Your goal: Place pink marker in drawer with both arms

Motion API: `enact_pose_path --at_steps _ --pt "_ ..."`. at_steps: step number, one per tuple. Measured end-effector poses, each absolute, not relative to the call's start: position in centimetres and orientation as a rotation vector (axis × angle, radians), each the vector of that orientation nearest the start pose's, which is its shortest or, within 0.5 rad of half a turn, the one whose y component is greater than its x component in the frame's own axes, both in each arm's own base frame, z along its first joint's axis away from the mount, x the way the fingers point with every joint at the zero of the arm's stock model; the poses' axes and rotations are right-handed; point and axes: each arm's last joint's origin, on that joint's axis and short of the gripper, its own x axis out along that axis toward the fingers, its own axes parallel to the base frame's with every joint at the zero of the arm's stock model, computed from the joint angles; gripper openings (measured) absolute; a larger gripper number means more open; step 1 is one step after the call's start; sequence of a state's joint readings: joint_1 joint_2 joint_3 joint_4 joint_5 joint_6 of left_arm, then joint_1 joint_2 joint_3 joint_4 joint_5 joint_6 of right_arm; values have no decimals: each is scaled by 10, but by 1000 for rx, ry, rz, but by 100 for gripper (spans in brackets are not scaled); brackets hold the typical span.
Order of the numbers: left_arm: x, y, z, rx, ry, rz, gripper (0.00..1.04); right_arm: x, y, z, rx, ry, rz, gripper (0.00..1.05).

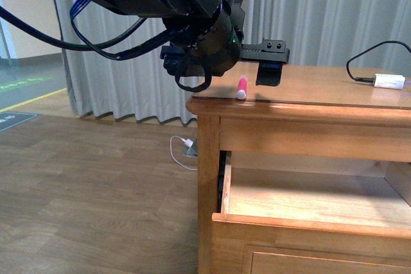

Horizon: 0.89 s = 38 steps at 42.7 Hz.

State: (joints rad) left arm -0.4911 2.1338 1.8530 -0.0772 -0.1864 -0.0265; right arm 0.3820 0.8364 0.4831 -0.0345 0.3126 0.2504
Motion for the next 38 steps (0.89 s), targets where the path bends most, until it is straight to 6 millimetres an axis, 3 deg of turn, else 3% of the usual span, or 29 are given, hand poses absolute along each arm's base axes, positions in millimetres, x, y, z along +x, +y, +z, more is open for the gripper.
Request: enact_pose_path --at_steps 18,33,38 --pt "456 -244 265 105 396 -288 99 172 60 235 116 370 22 96" --pt "460 -244 265 108 401 -288 99 172 60 235 116 370 22 96" --pt "460 -244 265 116 406 -287 79 172 60 235 116 370 22 96"
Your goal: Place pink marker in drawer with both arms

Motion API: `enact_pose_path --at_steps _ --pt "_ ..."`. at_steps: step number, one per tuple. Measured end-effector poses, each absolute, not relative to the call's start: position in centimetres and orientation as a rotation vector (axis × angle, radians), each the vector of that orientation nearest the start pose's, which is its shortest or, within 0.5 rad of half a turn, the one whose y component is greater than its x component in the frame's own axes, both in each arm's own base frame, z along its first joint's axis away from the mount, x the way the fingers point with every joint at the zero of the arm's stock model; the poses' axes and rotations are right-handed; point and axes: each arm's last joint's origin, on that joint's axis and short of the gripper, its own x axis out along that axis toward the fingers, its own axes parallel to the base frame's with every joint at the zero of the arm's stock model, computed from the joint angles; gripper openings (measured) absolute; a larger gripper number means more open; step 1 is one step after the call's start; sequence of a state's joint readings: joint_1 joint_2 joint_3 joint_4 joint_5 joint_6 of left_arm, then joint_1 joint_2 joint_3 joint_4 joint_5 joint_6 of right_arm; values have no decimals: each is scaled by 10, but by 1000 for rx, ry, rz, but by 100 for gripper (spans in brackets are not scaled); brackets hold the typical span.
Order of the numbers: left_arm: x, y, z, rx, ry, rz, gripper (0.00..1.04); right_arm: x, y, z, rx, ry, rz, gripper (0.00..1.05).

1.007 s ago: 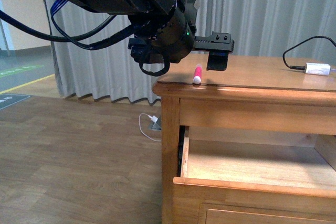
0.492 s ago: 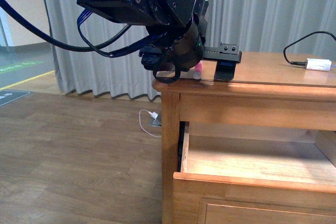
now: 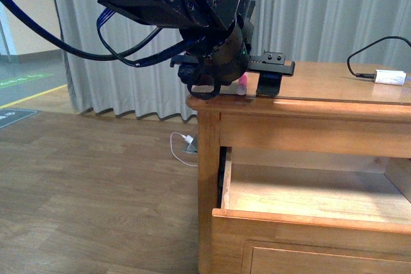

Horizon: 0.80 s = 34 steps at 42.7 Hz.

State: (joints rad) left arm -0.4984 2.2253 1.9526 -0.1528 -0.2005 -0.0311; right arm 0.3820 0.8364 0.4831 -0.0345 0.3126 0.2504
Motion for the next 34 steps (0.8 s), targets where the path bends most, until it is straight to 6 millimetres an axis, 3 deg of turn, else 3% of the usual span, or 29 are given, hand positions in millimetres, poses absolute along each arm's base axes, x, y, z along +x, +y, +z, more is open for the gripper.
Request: enact_pose_path --at_steps 16,26,34 --pt "460 -239 263 132 405 -283 18 172 60 235 116 370 22 96" --pt "458 -229 264 142 395 -342 15 172 60 235 116 370 22 96" --pt "450 -217 265 173 358 -486 15 172 60 235 116 370 22 96"
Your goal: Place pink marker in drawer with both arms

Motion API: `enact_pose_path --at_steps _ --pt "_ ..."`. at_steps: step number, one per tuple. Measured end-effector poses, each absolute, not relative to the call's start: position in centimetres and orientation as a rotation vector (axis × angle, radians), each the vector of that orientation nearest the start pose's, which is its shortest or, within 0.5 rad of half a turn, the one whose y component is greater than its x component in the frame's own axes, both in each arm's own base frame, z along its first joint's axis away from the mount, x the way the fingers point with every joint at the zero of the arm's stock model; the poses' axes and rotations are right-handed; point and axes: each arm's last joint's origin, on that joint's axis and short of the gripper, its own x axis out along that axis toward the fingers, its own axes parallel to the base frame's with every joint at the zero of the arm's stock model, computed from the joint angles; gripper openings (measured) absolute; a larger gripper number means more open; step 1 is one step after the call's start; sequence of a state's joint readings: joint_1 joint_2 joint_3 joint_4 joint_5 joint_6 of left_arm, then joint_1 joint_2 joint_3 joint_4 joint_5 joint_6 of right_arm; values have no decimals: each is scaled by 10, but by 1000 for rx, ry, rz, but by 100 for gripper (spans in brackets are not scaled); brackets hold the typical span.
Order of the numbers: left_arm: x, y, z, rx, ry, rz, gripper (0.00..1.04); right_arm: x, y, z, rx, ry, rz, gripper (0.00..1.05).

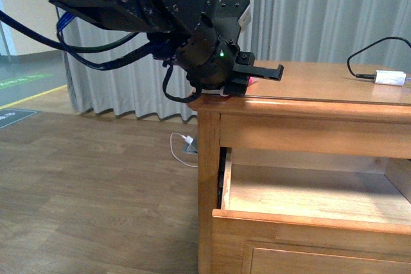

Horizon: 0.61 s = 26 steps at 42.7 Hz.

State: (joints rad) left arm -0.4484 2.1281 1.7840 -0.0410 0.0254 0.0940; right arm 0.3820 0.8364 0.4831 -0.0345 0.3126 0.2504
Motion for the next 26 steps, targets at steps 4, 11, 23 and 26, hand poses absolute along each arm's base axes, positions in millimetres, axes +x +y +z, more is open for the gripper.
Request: enact_pose_path --at_steps 4,11,23,26 --pt "440 -205 272 210 333 -601 15 172 60 235 116 370 22 96" --pt "409 -181 304 306 218 -785 15 172 60 235 116 370 22 96" --pt "361 -173 309 425 108 -952 15 172 60 235 116 370 22 96" --pt "361 -180 292 448 134 -941 15 172 60 235 116 370 22 96"
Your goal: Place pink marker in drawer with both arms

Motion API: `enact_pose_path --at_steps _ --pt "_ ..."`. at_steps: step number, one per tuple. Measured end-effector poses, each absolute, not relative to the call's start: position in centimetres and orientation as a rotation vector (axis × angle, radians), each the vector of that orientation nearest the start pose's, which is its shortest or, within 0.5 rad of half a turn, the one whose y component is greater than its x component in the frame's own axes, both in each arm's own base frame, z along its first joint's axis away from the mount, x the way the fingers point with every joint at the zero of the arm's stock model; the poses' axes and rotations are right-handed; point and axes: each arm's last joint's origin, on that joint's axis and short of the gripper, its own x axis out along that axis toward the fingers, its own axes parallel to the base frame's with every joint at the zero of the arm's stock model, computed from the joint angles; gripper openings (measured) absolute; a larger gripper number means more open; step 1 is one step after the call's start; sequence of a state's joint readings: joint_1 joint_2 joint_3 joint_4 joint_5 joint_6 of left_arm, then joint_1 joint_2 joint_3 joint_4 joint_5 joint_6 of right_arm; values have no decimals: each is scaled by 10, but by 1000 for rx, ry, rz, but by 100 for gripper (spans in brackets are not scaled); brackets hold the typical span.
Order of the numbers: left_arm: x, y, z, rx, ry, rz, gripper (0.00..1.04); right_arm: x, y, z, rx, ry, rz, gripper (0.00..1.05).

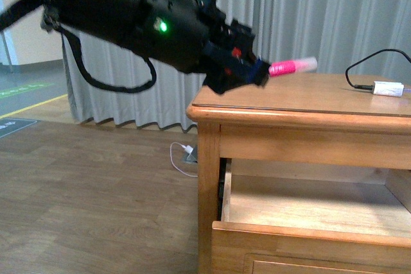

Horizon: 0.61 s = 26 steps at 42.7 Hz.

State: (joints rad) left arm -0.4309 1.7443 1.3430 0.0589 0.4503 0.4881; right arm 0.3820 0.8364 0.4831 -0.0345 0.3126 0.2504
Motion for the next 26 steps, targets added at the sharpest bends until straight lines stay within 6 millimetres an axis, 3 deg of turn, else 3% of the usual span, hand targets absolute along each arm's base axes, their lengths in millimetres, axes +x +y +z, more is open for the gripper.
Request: enact_pose_path --at_steps 17,26 --pt "376 -227 201 492 273 -887 15 172 60 235 115 370 22 96" --pt "386 -245 182 453 317 -875 15 172 60 235 115 370 22 96"
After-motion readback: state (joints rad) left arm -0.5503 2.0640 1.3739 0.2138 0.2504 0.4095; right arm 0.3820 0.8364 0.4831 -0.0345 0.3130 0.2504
